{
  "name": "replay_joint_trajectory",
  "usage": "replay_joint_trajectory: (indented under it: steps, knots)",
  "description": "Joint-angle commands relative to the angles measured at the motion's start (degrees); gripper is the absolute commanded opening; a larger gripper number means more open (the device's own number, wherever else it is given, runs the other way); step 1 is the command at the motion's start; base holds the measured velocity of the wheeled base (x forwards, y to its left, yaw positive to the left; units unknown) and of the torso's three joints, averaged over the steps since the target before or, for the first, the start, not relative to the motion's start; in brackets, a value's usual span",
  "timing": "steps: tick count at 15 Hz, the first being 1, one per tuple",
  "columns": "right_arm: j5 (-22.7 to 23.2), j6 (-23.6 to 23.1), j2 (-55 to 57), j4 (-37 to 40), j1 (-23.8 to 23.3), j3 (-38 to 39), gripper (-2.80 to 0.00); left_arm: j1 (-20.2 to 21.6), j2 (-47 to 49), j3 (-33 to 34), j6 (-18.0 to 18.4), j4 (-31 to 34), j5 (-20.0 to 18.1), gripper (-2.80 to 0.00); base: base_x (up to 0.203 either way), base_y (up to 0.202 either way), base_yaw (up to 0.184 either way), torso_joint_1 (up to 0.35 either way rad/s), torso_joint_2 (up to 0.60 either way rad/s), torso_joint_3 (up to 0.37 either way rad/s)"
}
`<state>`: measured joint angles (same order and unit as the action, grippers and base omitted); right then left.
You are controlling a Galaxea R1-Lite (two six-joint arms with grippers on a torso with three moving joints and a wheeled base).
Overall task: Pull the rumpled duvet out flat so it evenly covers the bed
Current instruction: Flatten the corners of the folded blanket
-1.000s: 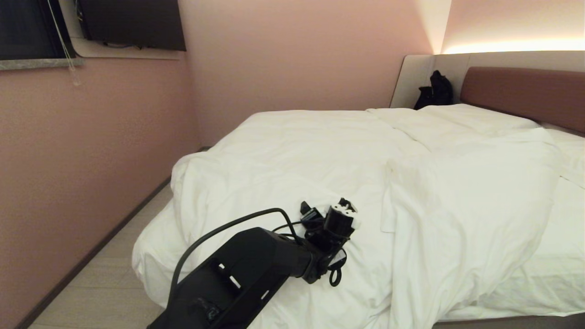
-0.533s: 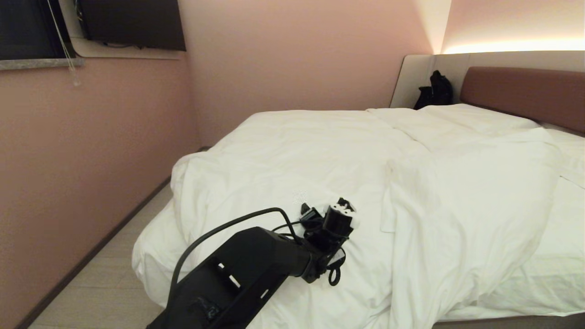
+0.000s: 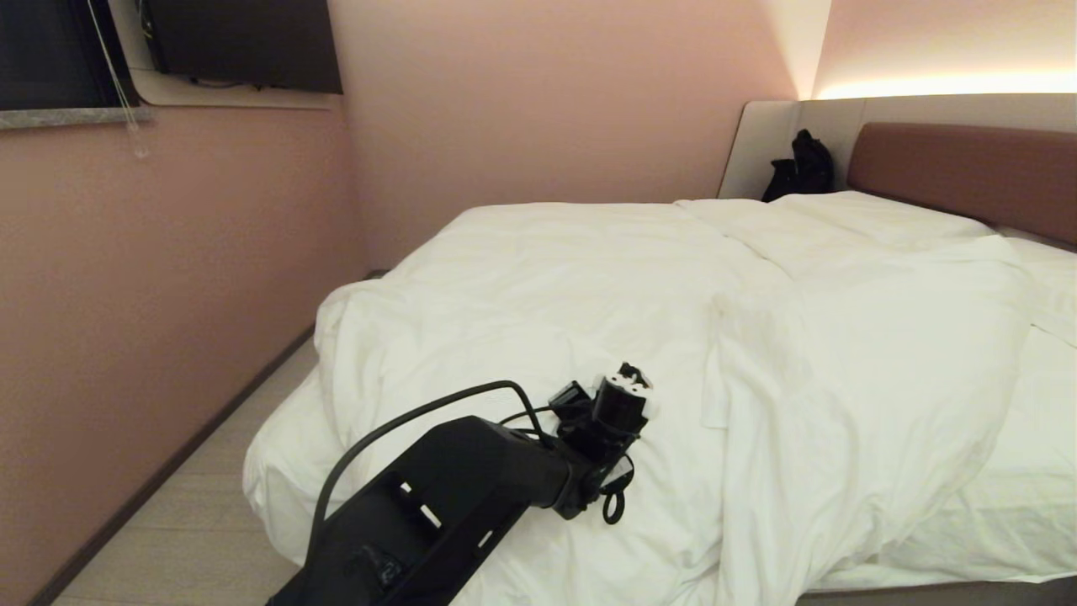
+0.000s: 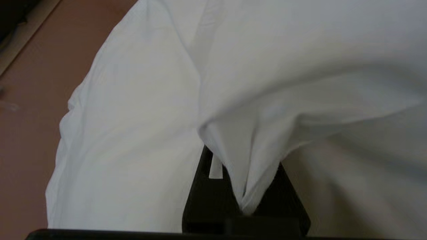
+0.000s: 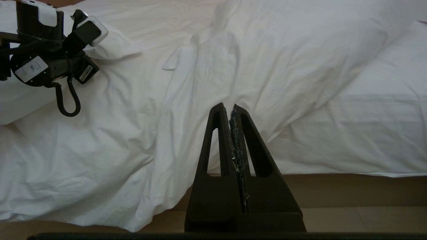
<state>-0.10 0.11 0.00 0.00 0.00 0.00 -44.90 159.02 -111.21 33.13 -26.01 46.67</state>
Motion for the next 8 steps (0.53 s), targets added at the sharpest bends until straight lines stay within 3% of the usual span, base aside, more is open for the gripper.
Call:
replay_joint_trajectory:
  steps: [1, 6, 8]
  knots:
    - [0.01, -0.02, 0.0, 0.0, 0.0, 0.0, -2.8, -0.08, -0.62, 0.62, 0.11, -0.18, 0.33, -2.8, 0.0, 0.0, 0.0, 0.0, 0.0, 0.0]
    - [0.01, 0.02, 0.0, 0.0, 0.0, 0.0, -2.8, -0.01, -2.94, 2.96, 0.07, -0.2, 1.33, -2.8, 0.0, 0.0, 0.0, 0.0, 0.0, 0.0]
    - [0.01, -0.02, 0.0, 0.0, 0.0, 0.0, -2.8, 0.04, -5.73, 7.12, -0.27, -0.56, 1.42, -2.8, 0.0, 0.0, 0.0, 0.0, 0.0, 0.0]
